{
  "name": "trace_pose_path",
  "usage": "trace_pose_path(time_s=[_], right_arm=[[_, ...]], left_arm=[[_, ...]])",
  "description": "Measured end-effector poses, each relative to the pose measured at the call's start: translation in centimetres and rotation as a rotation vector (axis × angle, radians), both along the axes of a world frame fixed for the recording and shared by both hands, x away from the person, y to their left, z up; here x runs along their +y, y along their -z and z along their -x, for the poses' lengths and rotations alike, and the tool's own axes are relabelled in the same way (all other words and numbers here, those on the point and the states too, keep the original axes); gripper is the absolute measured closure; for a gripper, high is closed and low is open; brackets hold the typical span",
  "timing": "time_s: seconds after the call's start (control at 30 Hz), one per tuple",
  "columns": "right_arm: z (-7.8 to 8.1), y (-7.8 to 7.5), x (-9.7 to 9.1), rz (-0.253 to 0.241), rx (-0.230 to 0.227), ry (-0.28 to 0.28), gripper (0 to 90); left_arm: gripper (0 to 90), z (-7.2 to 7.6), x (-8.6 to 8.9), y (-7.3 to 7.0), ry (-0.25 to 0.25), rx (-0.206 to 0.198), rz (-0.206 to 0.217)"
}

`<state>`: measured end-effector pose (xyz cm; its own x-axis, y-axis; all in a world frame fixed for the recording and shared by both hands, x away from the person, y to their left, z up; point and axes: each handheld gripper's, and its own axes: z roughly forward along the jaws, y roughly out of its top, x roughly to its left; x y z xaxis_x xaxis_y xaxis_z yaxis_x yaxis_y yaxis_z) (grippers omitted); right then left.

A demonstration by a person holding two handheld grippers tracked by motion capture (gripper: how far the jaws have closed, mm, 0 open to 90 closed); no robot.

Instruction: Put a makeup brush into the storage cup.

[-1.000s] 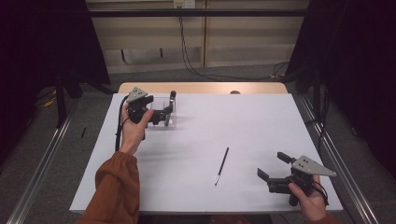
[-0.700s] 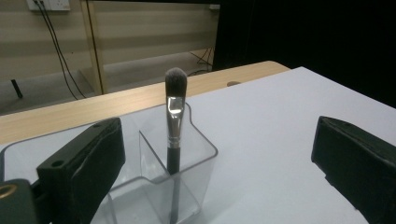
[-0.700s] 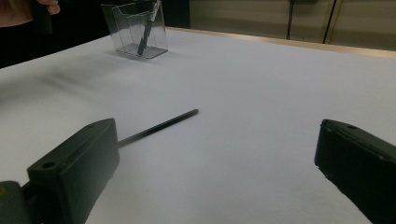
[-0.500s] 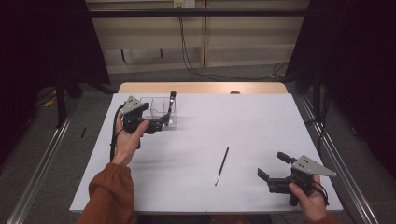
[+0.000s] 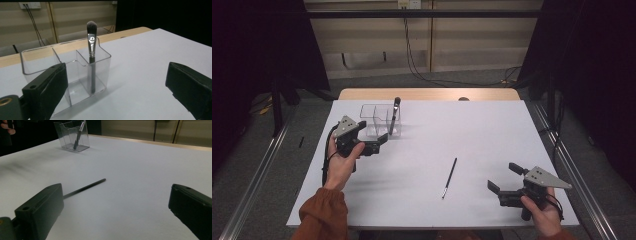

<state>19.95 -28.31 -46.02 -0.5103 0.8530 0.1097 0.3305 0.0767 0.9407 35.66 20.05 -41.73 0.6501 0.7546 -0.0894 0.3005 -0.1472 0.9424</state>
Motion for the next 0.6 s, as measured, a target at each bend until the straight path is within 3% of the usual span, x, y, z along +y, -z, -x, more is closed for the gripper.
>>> trace_pose_path(time_s=[0.07,0.2,0.6], right_arm=[[0.0,0.0,0.0,0.002,0.0,-0.004,0.0],[0.0,0.0,0.0,0.002,0.001,-0.002,0.0],[-0.1,0.0,0.1,0.002,0.0,-0.001,0.0]], left_arm=[[4.7,0.4,0.3,0.0,-0.003,-0.01,0.009],[4.8,1.3,0.7,0.1,-0.006,-0.022,-0.015],[4.7,3.8,2.4,1.1,-0.014,-0.003,-0.027]])
